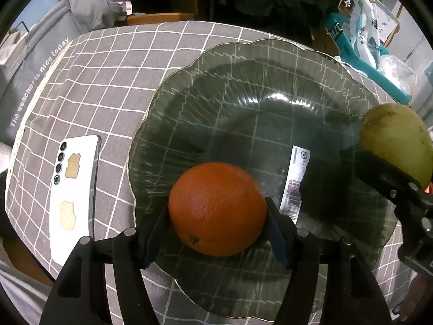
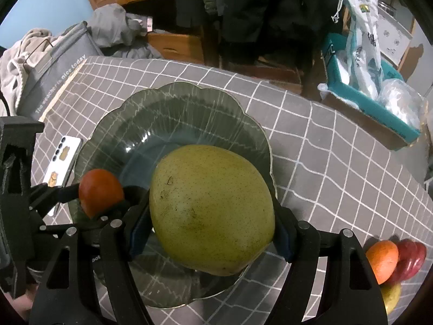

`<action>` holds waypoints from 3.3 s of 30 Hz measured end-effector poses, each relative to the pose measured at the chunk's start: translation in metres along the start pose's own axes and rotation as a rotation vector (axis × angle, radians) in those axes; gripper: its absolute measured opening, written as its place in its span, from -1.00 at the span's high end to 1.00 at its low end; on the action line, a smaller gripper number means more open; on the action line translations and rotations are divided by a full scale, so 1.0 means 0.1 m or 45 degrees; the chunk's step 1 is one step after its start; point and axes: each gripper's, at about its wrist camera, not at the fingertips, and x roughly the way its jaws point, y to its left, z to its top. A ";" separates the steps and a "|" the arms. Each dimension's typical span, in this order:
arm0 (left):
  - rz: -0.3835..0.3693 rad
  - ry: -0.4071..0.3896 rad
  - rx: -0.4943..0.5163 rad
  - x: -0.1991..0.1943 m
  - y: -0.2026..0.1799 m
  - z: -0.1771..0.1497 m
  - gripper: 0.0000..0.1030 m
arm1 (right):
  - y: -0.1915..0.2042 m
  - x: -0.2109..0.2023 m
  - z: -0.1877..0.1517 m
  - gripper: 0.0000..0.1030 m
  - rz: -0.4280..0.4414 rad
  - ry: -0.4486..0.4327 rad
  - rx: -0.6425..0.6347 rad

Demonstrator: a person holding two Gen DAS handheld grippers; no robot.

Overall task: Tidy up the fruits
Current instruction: 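Open the left tool to drop the orange while the right tool releases the green fruit, then withdraw both open tools from the bowl back toward the remaining fruit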

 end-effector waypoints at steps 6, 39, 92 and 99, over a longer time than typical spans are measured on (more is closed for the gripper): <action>0.039 -0.133 0.051 -0.22 -0.04 0.02 -0.87 | -0.01 0.02 0.01 -0.46 0.006 0.006 0.011; 0.048 -0.199 -0.023 -0.66 0.21 -0.12 -0.88 | -0.04 -0.23 0.07 -0.48 0.065 -0.059 0.038; -0.215 -0.511 0.355 -2.01 -1.48 -0.33 -0.88 | -1.37 -2.68 -1.09 -0.53 -0.470 -0.485 0.278; -0.244 -0.504 0.408 -2.01 -1.72 -0.35 -0.88 | -1.59 -2.74 -1.26 -0.53 -0.523 -0.479 0.332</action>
